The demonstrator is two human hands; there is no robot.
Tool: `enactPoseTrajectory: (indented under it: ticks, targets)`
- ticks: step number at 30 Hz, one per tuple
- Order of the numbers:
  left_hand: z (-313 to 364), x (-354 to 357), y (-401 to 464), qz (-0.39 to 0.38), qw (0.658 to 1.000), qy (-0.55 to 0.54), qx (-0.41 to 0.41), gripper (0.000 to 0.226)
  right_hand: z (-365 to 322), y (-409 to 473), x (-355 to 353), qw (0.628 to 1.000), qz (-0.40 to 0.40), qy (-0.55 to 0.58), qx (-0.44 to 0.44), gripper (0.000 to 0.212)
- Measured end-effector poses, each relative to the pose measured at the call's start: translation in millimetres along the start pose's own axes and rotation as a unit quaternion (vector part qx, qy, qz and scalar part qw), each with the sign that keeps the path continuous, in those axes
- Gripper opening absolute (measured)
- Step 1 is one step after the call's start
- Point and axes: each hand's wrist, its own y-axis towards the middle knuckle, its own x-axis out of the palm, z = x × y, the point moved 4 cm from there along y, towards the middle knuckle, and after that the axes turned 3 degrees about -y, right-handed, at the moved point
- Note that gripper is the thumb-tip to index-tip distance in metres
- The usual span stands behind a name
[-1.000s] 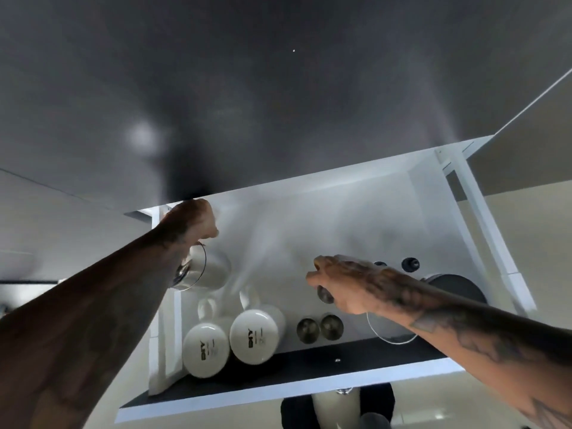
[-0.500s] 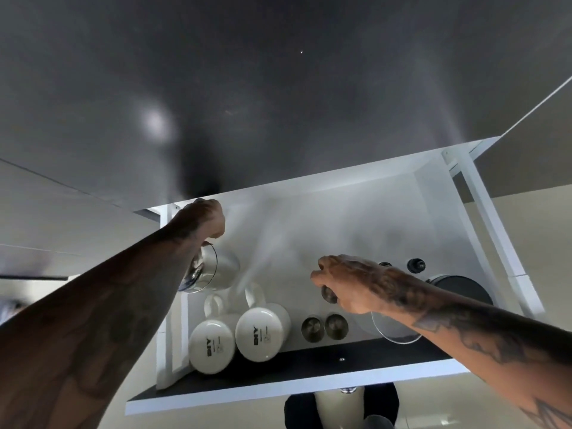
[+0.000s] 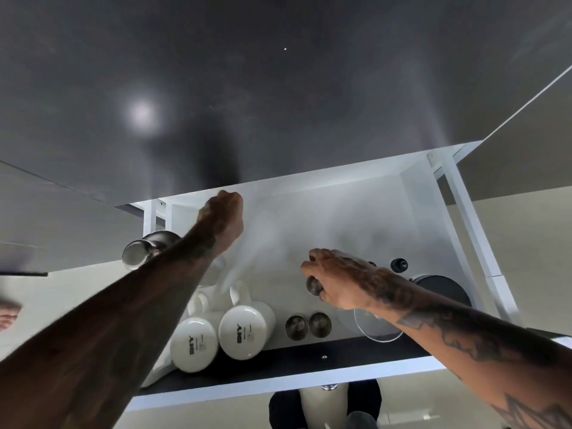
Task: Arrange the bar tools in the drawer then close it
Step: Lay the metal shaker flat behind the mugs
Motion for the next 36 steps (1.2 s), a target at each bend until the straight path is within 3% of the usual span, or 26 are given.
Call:
enactPoseTrajectory:
  ticks: [3, 10, 16, 22, 24, 25, 27, 29, 31, 33, 35, 36]
  targets:
    - [35, 3, -33, -0.025, 0.995, -0.059, 0.080, 0.045, 2, -1, 1, 1.000, -0.007, 0.015, 0.018, 0.026]
    - [49, 50, -109, -0.120, 0.965, -0.186, 0.139, 0.024, -5, -5, 1, 0.997, -0.015, 0.066, 0.025, 0.036]
    - [47, 56, -121, -0.128, 0.952, -0.243, 0.134, 0.020, -21, -1, 12, 0.996, -0.046, 0.068, 0.015, 0.050]
    - [45, 49, -122, -0.117, 0.955, -0.234, 0.137, 0.039, -30, -10, -7, 0.995, -0.093, -0.005, 0.037, 0.054]
    - [39, 37, -129, -0.094, 0.957, -0.236, 0.140, 0.042, -38, -17, -30, 0.995, -0.076, -0.022, 0.061, 0.058]
    - [33, 30, -137, -0.080, 0.956, -0.247, 0.138, 0.043, -45, -20, -47, 0.998, -0.031, -0.013, 0.062, 0.058]
    - [17, 14, -159, -0.038, 0.950, -0.291, 0.111, 0.030, -75, -29, -88, 0.990, 0.123, 0.063, 0.027, 0.058]
    - [-7, 6, -185, -0.008, 0.936, -0.350, 0.023, 0.011, -123, -33, -121, 0.956, 0.247, 0.147, -0.055, 0.065]
    - [-36, 16, -207, -0.012, 0.904, -0.417, -0.090, 0.031, -171, -18, -129, 0.946, 0.265, 0.147, -0.111, 0.080]
    - [-63, 29, -222, -0.032, 0.873, -0.457, -0.167, 0.024, -203, 16, -115, 0.968, 0.212, 0.086, -0.100, 0.082]
    - [-88, 37, -226, -0.004, 0.841, -0.489, -0.232, 0.018, -210, 47, -98, 0.979, 0.186, 0.046, -0.075, 0.063]
    - [-99, 40, -224, 0.014, 0.826, -0.505, -0.252, 0.019, -206, 56, -94, 0.974, 0.210, 0.043, -0.078, 0.051]
